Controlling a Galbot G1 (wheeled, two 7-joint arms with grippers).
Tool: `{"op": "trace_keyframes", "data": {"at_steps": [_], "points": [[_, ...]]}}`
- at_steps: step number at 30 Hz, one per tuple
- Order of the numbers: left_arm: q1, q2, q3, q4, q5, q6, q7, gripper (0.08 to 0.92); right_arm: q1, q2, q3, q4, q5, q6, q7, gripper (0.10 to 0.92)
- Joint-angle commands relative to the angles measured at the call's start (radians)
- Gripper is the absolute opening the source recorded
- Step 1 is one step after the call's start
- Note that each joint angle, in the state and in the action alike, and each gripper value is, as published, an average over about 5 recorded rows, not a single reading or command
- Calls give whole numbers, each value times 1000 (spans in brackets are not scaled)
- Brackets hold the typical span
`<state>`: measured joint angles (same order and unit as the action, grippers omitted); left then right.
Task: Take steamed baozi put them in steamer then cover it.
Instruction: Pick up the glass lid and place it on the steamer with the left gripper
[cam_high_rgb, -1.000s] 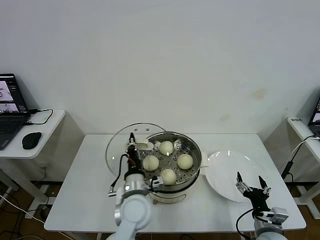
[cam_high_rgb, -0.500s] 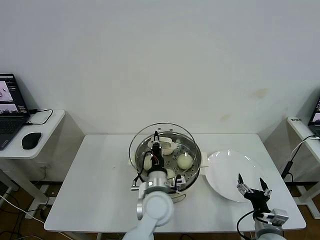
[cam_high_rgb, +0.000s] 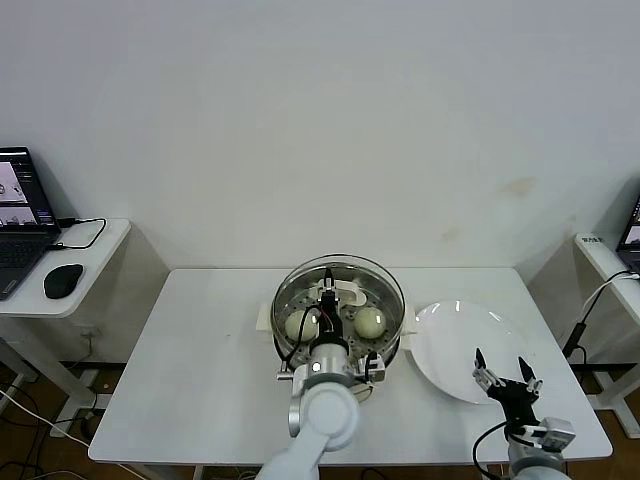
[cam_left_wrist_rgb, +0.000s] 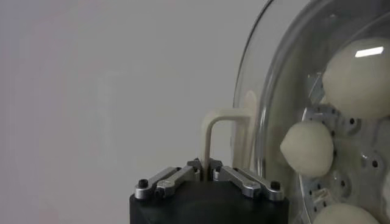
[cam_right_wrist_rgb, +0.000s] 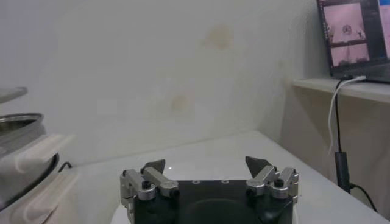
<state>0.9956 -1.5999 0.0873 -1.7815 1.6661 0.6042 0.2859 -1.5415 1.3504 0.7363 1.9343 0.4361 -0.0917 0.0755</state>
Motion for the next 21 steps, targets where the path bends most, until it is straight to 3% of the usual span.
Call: {"op": "trace_keyframes", "data": {"at_steps": [1, 21], "points": [[-12, -6, 3, 26, 1, 0, 6, 147, 0, 2, 0, -1, -3, 1, 0, 823], [-2, -4, -5, 36, 9, 0, 31, 147, -2, 2, 0, -6, -7, 3, -3, 823]]}}
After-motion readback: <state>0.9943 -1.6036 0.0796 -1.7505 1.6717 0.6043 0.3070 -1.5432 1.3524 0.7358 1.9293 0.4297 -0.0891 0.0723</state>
